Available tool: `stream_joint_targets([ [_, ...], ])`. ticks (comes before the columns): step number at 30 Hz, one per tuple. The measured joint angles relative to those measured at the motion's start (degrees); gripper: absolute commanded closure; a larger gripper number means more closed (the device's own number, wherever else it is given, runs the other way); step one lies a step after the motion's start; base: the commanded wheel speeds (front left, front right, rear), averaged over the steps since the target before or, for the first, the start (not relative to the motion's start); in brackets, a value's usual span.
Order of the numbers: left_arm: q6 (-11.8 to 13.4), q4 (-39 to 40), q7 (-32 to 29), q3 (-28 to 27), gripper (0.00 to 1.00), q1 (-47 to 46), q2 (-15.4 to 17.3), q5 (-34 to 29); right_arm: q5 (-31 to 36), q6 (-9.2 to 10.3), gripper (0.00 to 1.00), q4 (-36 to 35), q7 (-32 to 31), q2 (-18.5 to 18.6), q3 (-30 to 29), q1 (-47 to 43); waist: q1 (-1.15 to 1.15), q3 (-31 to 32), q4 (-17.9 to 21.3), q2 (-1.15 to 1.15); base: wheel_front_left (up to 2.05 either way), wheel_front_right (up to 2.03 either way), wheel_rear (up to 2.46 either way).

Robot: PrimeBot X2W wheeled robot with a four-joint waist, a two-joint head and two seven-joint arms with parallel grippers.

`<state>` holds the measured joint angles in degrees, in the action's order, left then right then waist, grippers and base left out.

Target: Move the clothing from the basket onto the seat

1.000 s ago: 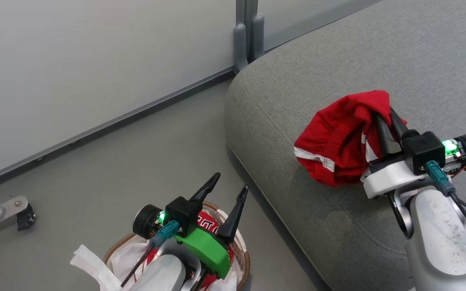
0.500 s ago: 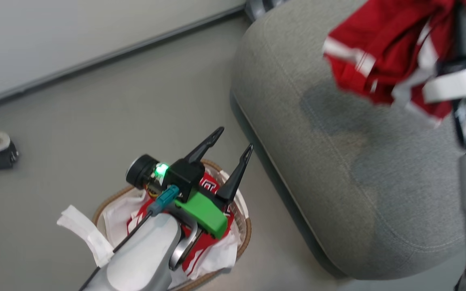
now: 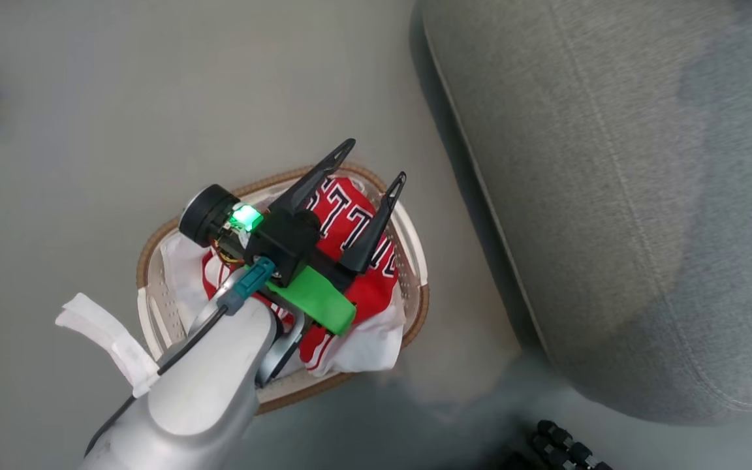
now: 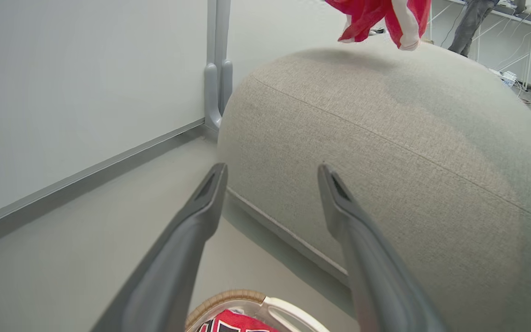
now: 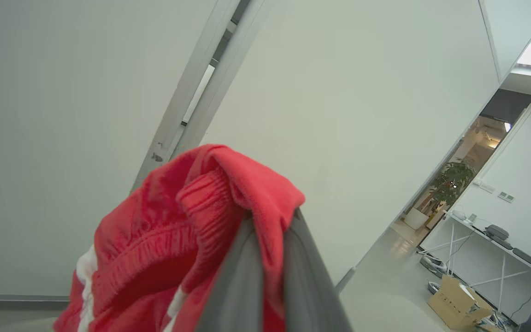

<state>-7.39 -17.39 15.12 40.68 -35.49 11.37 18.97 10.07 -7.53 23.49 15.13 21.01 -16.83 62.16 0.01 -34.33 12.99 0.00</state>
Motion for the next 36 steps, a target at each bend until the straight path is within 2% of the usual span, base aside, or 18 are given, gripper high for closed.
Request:
stream_joint_targets([
  [4, 0.0, 0.3, 0.0, -1.2, 0.0, -0.2, 0.1, -0.5, 1.2, 0.0, 1.0, 3.1, 0.0, -0.9, -1.6, -0.8, 0.0, -3.4, -1.3, 0.0, 0.0, 0.0, 0.0],
  [8, 0.0, 0.3, 0.0, -1.7, 0.0, -0.1, 0.3, -0.8, 3.0, 0.0, 1.0, 4.8, 0.0, -2.5, -1.2, -5.3, 0.0, -5.6, -2.4, 0.0, 0.0, 0.0, 0.0],
  [16, 0.0, 0.1, 0.0, -4.0, 0.0, 1.2, 1.6, -0.9, 2.4, 0.0, 1.0, 5.4, 0.0, -4.5, 0.9, -10.0, 0.0, -6.1, -2.0, 0.0, 0.0, 0.0, 0.0],
  [19, 0.0, 0.1, 0.0, -5.4, 0.0, 1.5, 1.5, -0.7, 1.4, 0.0, 0.92, 6.2, 0.0, -4.6, 2.9, -11.2, 0.0, -5.4, -1.6, 0.0, 0.0, 0.0, 0.0],
  [20, 0.0, 0.1, 0.0, -5.6, 0.0, 1.5, 1.5, -0.7, 0.9, 0.0, 0.92, 6.7, 0.0, -4.6, 3.4, -11.6, -0.01, -5.2, -1.5, 0.0, 0.0, 0.0, 0.0],
  [23, 0.0, -0.1, 0.0, -6.1, 0.0, 2.1, 1.4, -0.5, -0.1, 0.0, 0.7, 7.7, 0.0, -4.7, 4.5, -13.1, -0.01, -4.2, -1.3, 0.0, 0.0, 0.0, 0.0],
  [24, 0.0, -0.2, 0.0, -6.3, 0.0, 2.3, 1.4, -0.4, -0.6, 0.0, 0.7, 8.5, 0.0, -4.8, 4.8, -13.6, -0.01, -3.8, -1.3, 0.0, 0.0, 0.0, 0.0],
  [25, 0.0, -0.3, 0.0, -6.6, 0.0, 2.5, 1.3, -0.3, -0.6, 0.0, 0.52, 8.9, 0.0, -4.9, 5.1, -14.3, -0.01, -3.4, -1.3, 0.0, 0.0, 0.0, 0.0],
  [26, 0.0, -0.4, 0.0, -6.8, 0.0, 2.7, 1.3, -0.2, -0.8, 0.0, 0.28, 9.0, 0.0, -5.0, 5.3, -15.0, -0.01, -3.0, -1.3, 0.0, 0.0, 0.0, 0.0],
  [27, 0.0, -0.5, 0.0, -7.1, 0.0, 3.0, 1.2, 0.0, -1.0, 0.0, 0.0, 9.1, 0.0, -5.1, 5.4, -15.8, -0.01, -2.5, -1.4, 0.0, 0.0, 0.0, 0.0],
  [36, 0.0, -1.2, 0.0, -10.2, 0.0, 6.9, 0.5, 0.7, -2.1, 0.0, 0.0, 10.3, 0.0, -4.8, 8.3, -21.1, -0.01, 2.7, -1.6, 0.0, 0.0, 0.0, 0.0],
])
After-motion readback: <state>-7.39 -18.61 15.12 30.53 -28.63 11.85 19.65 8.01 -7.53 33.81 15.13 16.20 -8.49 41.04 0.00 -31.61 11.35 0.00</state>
